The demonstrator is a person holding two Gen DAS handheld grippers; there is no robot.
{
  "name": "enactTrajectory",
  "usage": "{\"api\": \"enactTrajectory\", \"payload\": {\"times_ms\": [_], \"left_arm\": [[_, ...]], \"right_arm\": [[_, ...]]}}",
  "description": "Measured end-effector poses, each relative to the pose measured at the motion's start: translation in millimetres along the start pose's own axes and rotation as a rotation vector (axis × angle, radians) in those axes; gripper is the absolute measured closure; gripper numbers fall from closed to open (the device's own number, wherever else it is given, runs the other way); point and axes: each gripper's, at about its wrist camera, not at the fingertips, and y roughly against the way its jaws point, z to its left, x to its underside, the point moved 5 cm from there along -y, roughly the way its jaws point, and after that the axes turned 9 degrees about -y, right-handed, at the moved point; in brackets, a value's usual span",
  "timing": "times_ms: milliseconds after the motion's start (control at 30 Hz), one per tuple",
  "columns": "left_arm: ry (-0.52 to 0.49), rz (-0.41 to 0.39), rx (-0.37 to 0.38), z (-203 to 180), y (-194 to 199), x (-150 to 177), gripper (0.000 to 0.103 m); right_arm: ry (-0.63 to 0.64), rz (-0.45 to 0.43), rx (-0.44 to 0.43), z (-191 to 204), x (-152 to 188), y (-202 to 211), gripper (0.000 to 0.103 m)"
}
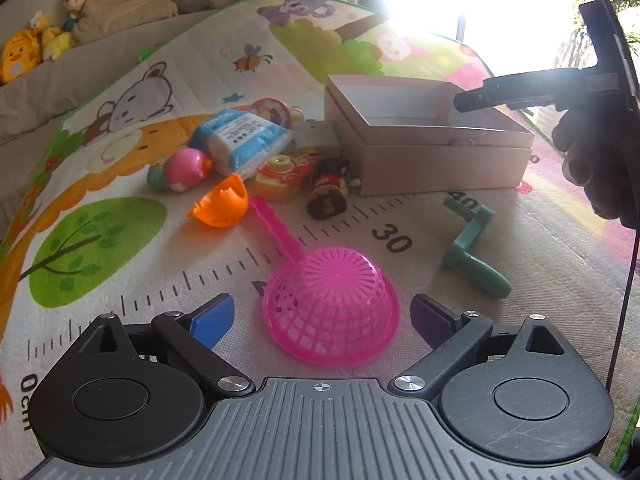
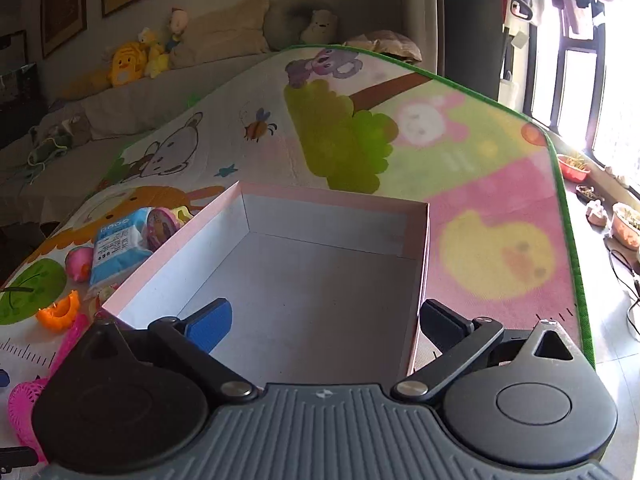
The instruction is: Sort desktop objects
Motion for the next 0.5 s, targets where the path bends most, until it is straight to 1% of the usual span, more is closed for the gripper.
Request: {"api": "enactTrajectory", "payload": {"times_ms": [33,67,100,133,167,233,267,333,400,500], "left_arm": [[-0.002,0.001,0.004,-1,1,1,0.003],[-0.006,0.003,0.003,-2,1,2,0.003],[-0.012,0.003,0.001,-3,2,2,0.003],[-0.018,0.003,-0.001,-3,3,3,0.003],[-0.020,0.003,-0.002,-4,3,4,0.003],[-0.021,0.008,0.000,-4,3,5,0.002],[-0.022,0.011,-0.002,-5,3,5,0.002],[-0.024,0.016,-0.007,-6,3,6,0.002],[-0.021,0.022,-0.006,-6,5,7,0.002],[-0.008,0.026,-0.013,-7,5,5,0.002]], "right_arm": [[0.034,-0.023,-0.020,9,3,13,0.003],[0.066,-0.026,-0.054,18,7,25,0.001],[0.103,-0.009,-0.104,28,14,36,0.000],[0.135,0.017,-0.147,36,23,43,0.000],[0.177,0.061,-0.201,49,37,51,0.000],[0.228,0.134,-0.258,65,61,56,0.000],[0.250,0.159,-0.265,73,71,55,0.000],[0.287,0.176,-0.244,82,85,49,0.002],[0.280,0.198,-0.227,85,91,37,0.009],[0.250,0.251,-0.236,85,96,24,0.017]]}}
